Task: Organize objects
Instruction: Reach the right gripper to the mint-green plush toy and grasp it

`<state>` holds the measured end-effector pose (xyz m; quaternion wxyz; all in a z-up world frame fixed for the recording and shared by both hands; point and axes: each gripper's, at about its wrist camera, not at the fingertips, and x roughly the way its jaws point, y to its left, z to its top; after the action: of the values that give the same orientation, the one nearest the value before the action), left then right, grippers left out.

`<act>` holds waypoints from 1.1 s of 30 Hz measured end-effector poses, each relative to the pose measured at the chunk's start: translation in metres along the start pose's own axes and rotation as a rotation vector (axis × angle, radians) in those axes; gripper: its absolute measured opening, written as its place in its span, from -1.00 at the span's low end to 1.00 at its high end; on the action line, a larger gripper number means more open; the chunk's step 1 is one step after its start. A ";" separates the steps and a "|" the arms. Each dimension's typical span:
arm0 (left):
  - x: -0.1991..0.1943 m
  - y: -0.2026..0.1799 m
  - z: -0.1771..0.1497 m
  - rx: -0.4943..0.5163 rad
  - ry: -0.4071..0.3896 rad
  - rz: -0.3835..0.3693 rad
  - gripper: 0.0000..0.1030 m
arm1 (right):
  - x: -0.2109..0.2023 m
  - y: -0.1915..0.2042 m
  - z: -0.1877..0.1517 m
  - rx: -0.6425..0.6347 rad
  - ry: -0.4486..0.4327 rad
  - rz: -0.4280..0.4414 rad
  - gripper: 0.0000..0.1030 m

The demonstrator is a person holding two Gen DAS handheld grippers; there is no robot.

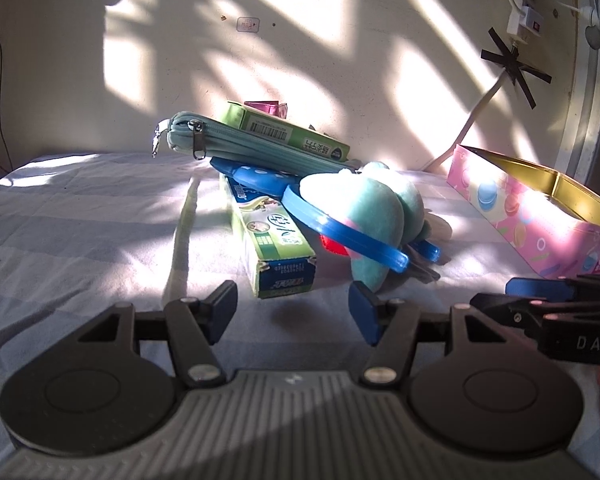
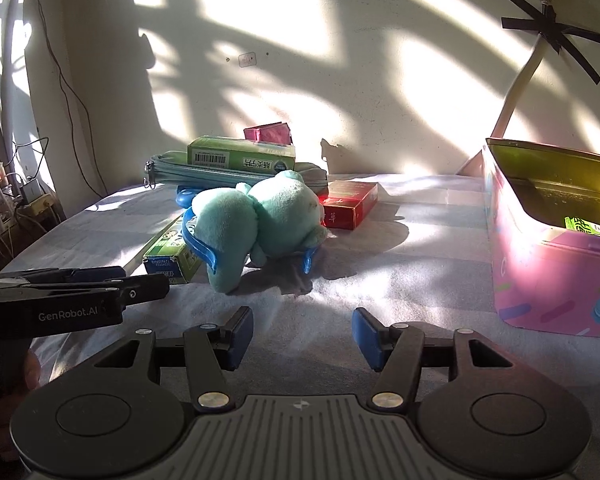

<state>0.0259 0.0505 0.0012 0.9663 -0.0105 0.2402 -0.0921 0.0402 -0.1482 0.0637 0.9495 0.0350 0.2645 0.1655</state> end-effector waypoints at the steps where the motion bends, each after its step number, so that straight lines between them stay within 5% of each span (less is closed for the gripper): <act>1: -0.001 0.003 0.000 -0.003 -0.006 0.007 0.24 | 0.002 0.002 0.002 -0.006 0.000 0.005 0.02; 33: 0.007 0.033 0.004 -0.167 0.016 -0.059 0.24 | 0.031 0.033 0.021 -0.110 -0.005 0.070 0.12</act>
<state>0.0396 0.0815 -0.0003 0.9570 -0.0973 0.2545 -0.1001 0.0664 -0.1063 0.0711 0.9442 -0.0076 0.2509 0.2130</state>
